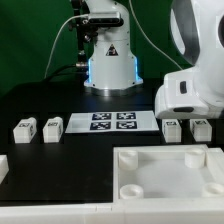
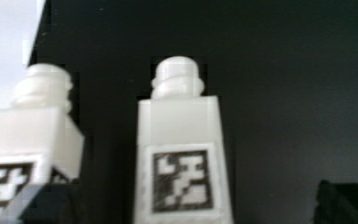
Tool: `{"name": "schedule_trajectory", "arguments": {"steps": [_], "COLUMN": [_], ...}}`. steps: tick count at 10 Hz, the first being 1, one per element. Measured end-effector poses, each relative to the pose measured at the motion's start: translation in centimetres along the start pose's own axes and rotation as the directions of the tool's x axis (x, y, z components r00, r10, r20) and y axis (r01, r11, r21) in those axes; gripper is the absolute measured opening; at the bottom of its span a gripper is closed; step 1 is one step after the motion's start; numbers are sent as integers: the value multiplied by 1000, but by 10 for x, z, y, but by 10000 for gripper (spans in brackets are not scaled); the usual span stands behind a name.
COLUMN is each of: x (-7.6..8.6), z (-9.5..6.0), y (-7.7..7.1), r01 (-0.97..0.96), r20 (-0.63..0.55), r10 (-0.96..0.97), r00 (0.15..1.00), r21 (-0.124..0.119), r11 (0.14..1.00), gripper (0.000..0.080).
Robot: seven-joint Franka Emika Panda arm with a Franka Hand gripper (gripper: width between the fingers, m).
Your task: Assemble one leg
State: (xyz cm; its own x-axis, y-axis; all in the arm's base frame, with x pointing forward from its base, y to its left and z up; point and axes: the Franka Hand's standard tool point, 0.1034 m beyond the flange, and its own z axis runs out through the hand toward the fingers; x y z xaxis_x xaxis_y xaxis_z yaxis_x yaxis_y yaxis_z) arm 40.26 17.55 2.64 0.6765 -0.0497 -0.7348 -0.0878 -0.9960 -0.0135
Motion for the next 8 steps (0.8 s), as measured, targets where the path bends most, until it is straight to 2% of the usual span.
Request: {"name": "schedule_trajectory", "arguments": {"steps": [3, 6, 7, 8], "x": [-1, 3, 4, 4], "z": [11, 20, 20, 20], "y": [-10, -10, -10, -10], "r01": [17, 19, 18, 18], "r20": [2, -15, -15, -15], "r10": [-17, -19, -19, -19], "r00": [1000, 1000, 1000, 1000], "r21": [-16, -17, -17, -17], "r11": [1000, 1000, 1000, 1000], "gripper": [648, 648, 602, 602]}}
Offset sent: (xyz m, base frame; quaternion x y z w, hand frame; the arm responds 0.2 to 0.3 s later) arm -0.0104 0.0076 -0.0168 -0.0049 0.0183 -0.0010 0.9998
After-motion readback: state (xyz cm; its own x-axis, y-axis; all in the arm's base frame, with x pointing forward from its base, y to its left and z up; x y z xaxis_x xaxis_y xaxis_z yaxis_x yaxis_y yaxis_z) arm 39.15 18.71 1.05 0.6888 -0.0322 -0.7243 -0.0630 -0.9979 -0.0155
